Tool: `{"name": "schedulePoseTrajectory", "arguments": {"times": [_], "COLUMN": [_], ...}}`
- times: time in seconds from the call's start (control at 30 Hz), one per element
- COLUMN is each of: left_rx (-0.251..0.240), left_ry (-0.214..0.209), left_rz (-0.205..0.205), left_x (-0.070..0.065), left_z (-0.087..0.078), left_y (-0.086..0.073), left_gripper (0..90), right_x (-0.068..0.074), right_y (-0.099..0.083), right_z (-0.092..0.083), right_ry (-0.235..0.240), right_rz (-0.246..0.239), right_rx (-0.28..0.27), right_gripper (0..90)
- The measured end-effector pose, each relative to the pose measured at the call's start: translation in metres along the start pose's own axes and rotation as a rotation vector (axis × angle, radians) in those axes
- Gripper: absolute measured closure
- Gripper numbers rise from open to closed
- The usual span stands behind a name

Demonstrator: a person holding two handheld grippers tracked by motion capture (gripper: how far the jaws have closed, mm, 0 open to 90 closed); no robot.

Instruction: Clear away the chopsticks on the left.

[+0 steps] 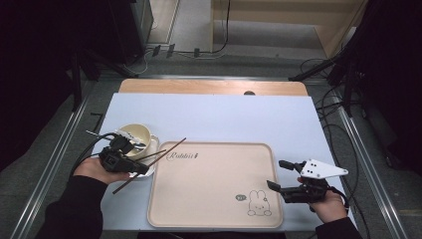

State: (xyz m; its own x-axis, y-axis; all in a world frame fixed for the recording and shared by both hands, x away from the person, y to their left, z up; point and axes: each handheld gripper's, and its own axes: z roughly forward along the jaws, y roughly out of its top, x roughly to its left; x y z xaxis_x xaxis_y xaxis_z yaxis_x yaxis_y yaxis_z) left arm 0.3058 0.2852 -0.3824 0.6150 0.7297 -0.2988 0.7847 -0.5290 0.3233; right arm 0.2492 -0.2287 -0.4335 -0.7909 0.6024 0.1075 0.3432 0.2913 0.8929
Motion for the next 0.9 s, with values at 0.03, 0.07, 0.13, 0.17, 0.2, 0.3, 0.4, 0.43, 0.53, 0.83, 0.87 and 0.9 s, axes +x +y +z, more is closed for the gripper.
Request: {"name": "schedulePoseTrajectory", "arguments": {"times": [0.03,0.07,0.13,0.17,0.2,0.3,0.4,0.43,0.53,0.83,0.87,0.9], "left_rx": [0.007,0.007,0.003,0.007,0.005,0.015,0.003,0.01,0.008,-0.014,-0.016,-0.013], "left_ry": [0.007,0.003,-0.003,-0.004,0.002,0.019,0.007,0.016,0.019,-0.016,-0.019,-0.023], "left_rz": [-0.004,-0.009,-0.037,-0.047,-0.056,-0.083,-0.108,-0.114,-0.127,-0.151,-0.153,-0.156], "left_x": [-0.001,-0.003,-0.007,-0.009,-0.01,-0.014,-0.017,-0.019,-0.023,-0.035,-0.036,-0.037], "left_z": [0.002,0.004,0.011,0.013,0.016,0.021,0.025,0.027,0.032,0.049,0.051,0.055], "left_y": [0.001,0.002,0.003,0.003,0.003,0.005,0.006,0.007,0.009,0.009,0.009,0.009], "left_gripper": [85.1,85.1,85.1,85.1,85.1,85.0,85.1,85.1,85.1,85.0,85.0,85.0], "right_x": [0.0,0.0,0.0,0.001,0.001,0.0,0.0,0.001,0.001,0.0,0.0,0.0], "right_y": [0.0,0.001,0.001,0.001,0.001,0.001,0.001,0.001,0.001,0.001,0.001,0.001], "right_z": [0.0,-0.001,-0.001,-0.001,-0.001,-0.001,-0.001,-0.001,-0.001,-0.001,-0.002,-0.002], "right_ry": [-0.003,-0.002,-0.004,-0.004,-0.004,-0.005,-0.006,-0.004,-0.005,-0.007,-0.007,-0.008], "right_rz": [-0.006,-0.006,-0.008,-0.009,-0.008,-0.007,-0.01,-0.01,-0.011,-0.011,-0.014,-0.012], "right_rx": [-0.005,-0.005,-0.008,-0.008,-0.006,-0.007,-0.008,-0.008,-0.008,-0.009,-0.009,-0.009], "right_gripper": [20.9,20.9,20.9,20.9,20.9,20.9,20.9,20.9,20.9,20.9,20.9,20.9]}}
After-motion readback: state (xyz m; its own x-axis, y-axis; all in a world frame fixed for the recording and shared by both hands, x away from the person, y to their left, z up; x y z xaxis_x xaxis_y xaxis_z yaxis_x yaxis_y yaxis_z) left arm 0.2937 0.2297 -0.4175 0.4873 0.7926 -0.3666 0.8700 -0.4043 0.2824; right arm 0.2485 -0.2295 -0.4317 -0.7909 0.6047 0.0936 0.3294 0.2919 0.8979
